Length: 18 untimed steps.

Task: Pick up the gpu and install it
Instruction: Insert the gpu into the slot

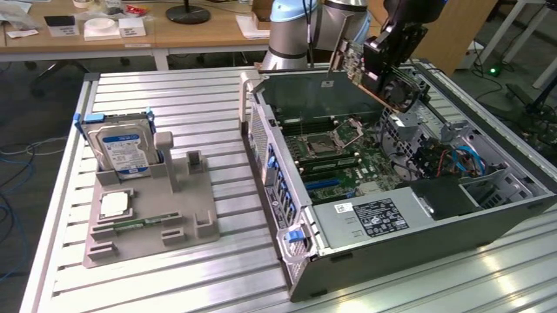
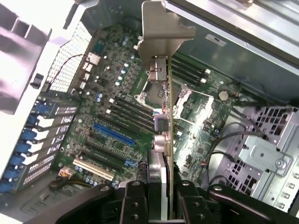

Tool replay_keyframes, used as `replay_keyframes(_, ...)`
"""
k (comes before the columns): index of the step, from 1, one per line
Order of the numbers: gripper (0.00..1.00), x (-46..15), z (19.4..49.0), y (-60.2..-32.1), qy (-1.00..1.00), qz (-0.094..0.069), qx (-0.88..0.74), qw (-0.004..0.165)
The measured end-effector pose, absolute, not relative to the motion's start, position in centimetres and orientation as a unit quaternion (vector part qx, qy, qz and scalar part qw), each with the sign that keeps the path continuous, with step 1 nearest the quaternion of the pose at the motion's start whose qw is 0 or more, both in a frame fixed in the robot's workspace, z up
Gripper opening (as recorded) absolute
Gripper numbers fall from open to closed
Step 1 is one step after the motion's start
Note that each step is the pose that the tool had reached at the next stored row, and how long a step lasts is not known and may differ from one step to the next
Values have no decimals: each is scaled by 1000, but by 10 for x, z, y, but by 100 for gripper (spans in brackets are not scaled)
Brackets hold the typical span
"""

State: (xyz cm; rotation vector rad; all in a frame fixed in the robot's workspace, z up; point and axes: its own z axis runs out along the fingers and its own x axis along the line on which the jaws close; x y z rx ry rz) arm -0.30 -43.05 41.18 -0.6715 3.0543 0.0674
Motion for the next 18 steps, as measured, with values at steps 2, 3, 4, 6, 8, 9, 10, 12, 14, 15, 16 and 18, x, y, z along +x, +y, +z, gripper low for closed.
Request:
replay_keyframes(2, 28, -3, 412, -430, 968, 22, -251, 6)
replay_keyframes(3, 28, -3, 412, -430, 961, 22, -275, 5)
replay_keyframes(4, 28, -3, 412, -430, 959, 22, -282, 5)
replay_keyframes(6, 28, -3, 412, -430, 955, 22, -296, 5)
replay_keyframes(8, 28, -3, 412, -430, 950, 22, -311, 5)
replay_keyframes(9, 28, -3, 412, -430, 948, 22, -318, 4)
replay_keyframes(10, 28, -3, 412, -430, 945, 22, -326, 4)
replay_keyframes(12, 28, -3, 412, -430, 940, 22, -340, 4)
replay_keyframes(14, 28, -3, 412, -430, 935, 22, -355, 4)
replay_keyframes(15, 28, -3, 412, -430, 932, 22, -362, 3)
replay_keyframes(16, 28, -3, 412, -430, 929, 22, -369, 3)
replay_keyframes(18, 28, -3, 412, -430, 923, 22, -383, 3)
